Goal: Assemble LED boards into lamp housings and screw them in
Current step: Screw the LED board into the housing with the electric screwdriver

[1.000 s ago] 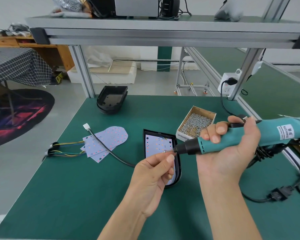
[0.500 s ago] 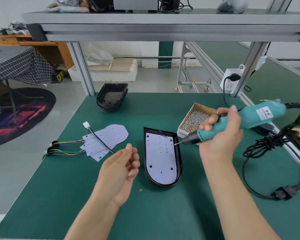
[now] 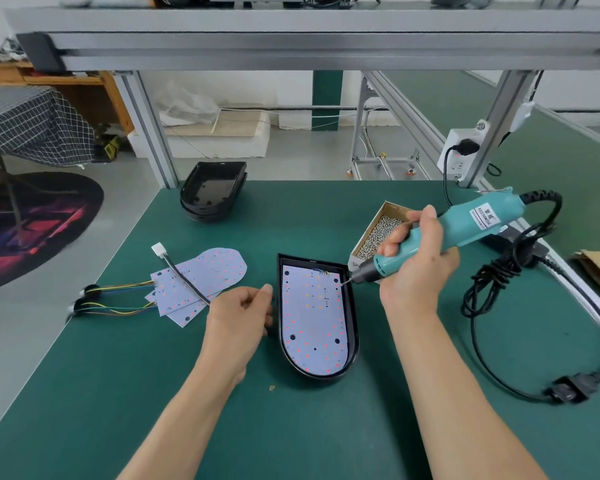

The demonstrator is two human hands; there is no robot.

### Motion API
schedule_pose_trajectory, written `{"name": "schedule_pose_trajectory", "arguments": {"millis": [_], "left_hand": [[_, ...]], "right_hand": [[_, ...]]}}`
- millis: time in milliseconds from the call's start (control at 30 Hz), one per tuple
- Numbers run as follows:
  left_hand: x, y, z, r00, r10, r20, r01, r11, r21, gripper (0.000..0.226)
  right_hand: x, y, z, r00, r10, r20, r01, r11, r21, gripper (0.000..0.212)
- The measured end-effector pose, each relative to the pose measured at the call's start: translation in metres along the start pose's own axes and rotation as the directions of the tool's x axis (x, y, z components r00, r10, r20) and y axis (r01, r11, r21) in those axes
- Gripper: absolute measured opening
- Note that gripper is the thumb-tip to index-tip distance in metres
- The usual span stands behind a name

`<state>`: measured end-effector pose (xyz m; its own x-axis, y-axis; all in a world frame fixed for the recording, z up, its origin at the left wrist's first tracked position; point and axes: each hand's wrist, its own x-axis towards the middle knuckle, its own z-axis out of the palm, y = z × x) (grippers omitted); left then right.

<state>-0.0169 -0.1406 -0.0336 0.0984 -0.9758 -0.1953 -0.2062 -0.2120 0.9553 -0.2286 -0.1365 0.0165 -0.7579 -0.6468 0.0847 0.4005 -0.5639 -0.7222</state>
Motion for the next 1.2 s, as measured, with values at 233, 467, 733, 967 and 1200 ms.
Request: {"name": "schedule_pose_trajectory", "arguments": {"millis": [233, 467, 733, 967, 1200], "left_hand": [[0.003, 0.019, 0.004, 0.98, -0.126, 0.152, 0.113, 0.989, 0.091, 0.067], [0.002, 0.029, 0.01, 0.969, -0.123, 0.213, 0.068, 0.967, 0.247, 0.062], [0.006, 0.023, 0.014, 0.969, -0.081, 0.235, 0.003, 0.949, 0.314, 0.029], [0.002, 0.027, 0.016, 0.965, -0.091, 0.247, 0.013, 0.953, 0.302, 0.032], [0.001, 0.028, 0.017, 0.965, -0.094, 0.246, 0.015, 0.953, 0.303, 0.026]], "right_hand": [[0.005, 0.006, -0.004, 1.0, -0.008, 0.004, 0.008, 1.0, -0.028, 0.022], [0.004, 0.012, -0.005, 1.0, -0.011, 0.015, 0.011, 0.999, -0.036, 0.02], [0.006, 0.015, -0.005, 0.999, -0.033, 0.042, 0.035, 0.998, -0.051, 0.027], [0.002, 0.018, -0.003, 0.995, -0.042, 0.088, 0.05, 0.995, -0.082, 0.033], [-0.003, 0.019, 0.006, 0.982, -0.106, 0.155, 0.134, 0.974, -0.184, 0.018]]}}
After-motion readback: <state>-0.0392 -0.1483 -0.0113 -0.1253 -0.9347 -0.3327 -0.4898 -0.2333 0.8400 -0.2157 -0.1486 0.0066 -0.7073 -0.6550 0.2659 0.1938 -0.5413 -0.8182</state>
